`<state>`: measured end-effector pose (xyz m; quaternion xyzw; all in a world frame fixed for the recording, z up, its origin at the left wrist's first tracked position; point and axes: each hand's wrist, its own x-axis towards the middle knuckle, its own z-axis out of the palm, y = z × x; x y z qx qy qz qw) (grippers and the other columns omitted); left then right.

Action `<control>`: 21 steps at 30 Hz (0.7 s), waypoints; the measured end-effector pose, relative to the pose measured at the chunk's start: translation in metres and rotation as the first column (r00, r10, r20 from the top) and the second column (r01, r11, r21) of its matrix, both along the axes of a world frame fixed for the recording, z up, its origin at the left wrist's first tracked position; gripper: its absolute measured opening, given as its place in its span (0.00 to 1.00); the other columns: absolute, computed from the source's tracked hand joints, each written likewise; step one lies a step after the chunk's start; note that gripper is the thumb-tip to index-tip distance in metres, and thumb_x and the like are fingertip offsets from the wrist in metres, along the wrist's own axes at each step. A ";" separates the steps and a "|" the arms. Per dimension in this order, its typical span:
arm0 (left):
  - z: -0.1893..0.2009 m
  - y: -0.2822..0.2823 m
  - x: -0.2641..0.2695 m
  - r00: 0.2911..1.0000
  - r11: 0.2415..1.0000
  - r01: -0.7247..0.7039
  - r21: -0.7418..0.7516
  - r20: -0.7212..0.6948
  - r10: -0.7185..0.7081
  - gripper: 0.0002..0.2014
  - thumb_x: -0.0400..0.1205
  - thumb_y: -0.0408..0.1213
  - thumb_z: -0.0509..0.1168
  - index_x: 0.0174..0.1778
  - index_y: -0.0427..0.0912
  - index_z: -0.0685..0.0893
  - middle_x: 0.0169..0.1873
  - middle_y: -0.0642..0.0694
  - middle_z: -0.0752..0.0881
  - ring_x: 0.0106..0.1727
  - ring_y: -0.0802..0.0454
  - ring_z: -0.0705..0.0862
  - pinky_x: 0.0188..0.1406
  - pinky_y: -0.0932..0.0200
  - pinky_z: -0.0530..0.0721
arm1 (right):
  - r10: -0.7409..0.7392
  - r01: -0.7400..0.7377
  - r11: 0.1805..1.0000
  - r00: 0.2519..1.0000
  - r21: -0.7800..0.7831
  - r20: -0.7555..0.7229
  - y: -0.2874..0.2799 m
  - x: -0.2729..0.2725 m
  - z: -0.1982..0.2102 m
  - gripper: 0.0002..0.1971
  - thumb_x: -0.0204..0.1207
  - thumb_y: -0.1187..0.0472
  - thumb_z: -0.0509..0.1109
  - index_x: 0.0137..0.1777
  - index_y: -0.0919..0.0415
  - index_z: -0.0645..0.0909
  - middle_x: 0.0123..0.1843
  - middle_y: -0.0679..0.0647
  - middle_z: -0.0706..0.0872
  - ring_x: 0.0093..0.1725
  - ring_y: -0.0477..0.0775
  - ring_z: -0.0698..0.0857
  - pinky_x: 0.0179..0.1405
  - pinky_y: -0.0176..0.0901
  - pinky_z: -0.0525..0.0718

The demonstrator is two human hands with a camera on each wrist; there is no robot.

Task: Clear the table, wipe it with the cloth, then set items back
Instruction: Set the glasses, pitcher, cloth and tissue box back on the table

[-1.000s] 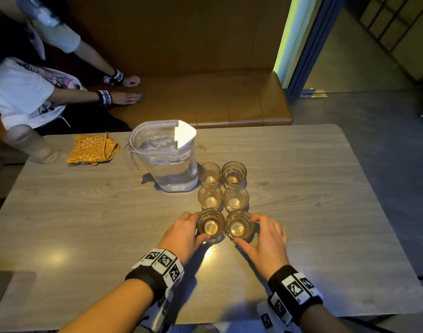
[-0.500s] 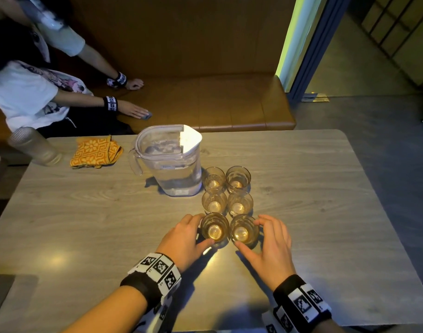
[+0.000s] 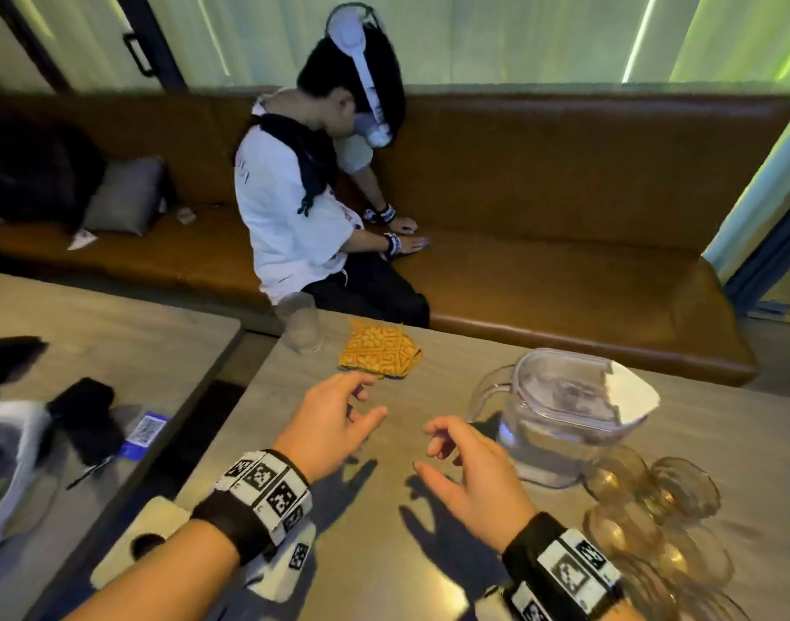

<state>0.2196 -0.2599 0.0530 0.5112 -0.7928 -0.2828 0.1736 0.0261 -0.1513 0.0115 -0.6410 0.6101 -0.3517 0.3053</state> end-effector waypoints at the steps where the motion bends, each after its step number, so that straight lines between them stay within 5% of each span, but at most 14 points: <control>1: 0.000 -0.020 0.019 0.999 0.999 -0.050 0.003 -0.017 0.050 0.17 0.79 0.46 0.72 0.63 0.54 0.80 0.47 0.57 0.80 0.35 0.59 0.84 0.38 0.67 0.83 | 0.000 0.000 1.000 1.000 0.011 0.011 -0.022 0.014 0.000 0.16 0.77 0.54 0.74 0.60 0.43 0.73 0.47 0.41 0.80 0.50 0.43 0.79 0.48 0.31 0.76; 4: -0.011 -0.084 0.074 0.980 0.980 -0.195 0.048 -0.035 0.197 0.21 0.80 0.43 0.71 0.69 0.50 0.78 0.50 0.55 0.80 0.36 0.60 0.84 0.44 0.62 0.82 | -0.031 0.025 0.995 0.997 0.092 0.068 -0.092 0.054 0.001 0.19 0.76 0.54 0.75 0.63 0.45 0.72 0.51 0.44 0.80 0.52 0.42 0.79 0.49 0.31 0.76; 7: -0.035 -0.144 0.120 0.963 0.954 -0.267 0.132 0.016 0.268 0.24 0.81 0.36 0.67 0.75 0.46 0.73 0.58 0.51 0.81 0.47 0.50 0.86 0.54 0.59 0.79 | -0.134 0.106 0.976 0.981 0.193 0.139 -0.166 0.092 -0.009 0.24 0.73 0.53 0.78 0.65 0.43 0.70 0.56 0.46 0.80 0.55 0.45 0.80 0.55 0.40 0.80; 9: -0.049 -0.176 0.135 0.965 0.948 -0.263 0.181 0.060 0.257 0.26 0.82 0.31 0.63 0.77 0.44 0.71 0.63 0.47 0.83 0.58 0.42 0.84 0.62 0.55 0.77 | -0.212 0.172 0.956 0.965 0.239 0.157 -0.211 0.113 -0.022 0.30 0.72 0.53 0.80 0.70 0.46 0.69 0.61 0.47 0.80 0.59 0.48 0.82 0.61 0.46 0.82; 12: -0.067 -0.213 0.136 0.980 0.951 -0.195 0.239 0.075 0.182 0.27 0.83 0.25 0.58 0.81 0.39 0.66 0.71 0.39 0.79 0.69 0.40 0.78 0.64 0.60 0.71 | -0.292 0.244 0.923 0.948 0.298 0.128 -0.268 0.140 -0.039 0.38 0.72 0.55 0.80 0.78 0.54 0.64 0.71 0.48 0.75 0.64 0.45 0.80 0.63 0.32 0.78; 14: -0.079 -0.233 0.130 0.985 0.942 -0.169 0.288 0.073 0.154 0.30 0.85 0.26 0.56 0.84 0.41 0.58 0.76 0.38 0.74 0.75 0.41 0.74 0.70 0.56 0.70 | -0.299 0.274 0.917 0.953 0.288 0.043 -0.300 0.153 -0.053 0.46 0.70 0.54 0.81 0.83 0.55 0.57 0.80 0.52 0.69 0.76 0.51 0.72 0.74 0.42 0.72; 17: -0.098 -0.254 0.123 0.981 0.923 -0.189 0.334 0.013 0.196 0.33 0.85 0.26 0.55 0.86 0.45 0.54 0.78 0.42 0.72 0.75 0.46 0.75 0.67 0.60 0.70 | -0.301 0.289 0.916 0.954 0.280 0.001 -0.331 0.167 -0.068 0.54 0.68 0.55 0.83 0.86 0.54 0.50 0.84 0.54 0.62 0.82 0.55 0.64 0.78 0.46 0.65; 21: -0.110 -0.260 0.120 0.971 0.910 -0.204 0.362 -0.047 0.236 0.33 0.86 0.27 0.55 0.85 0.55 0.56 0.67 0.41 0.82 0.64 0.46 0.81 0.57 0.60 0.73 | -0.303 0.291 0.926 0.953 0.241 0.016 -0.352 0.184 -0.076 0.55 0.66 0.54 0.84 0.85 0.52 0.50 0.81 0.55 0.67 0.78 0.57 0.68 0.77 0.52 0.69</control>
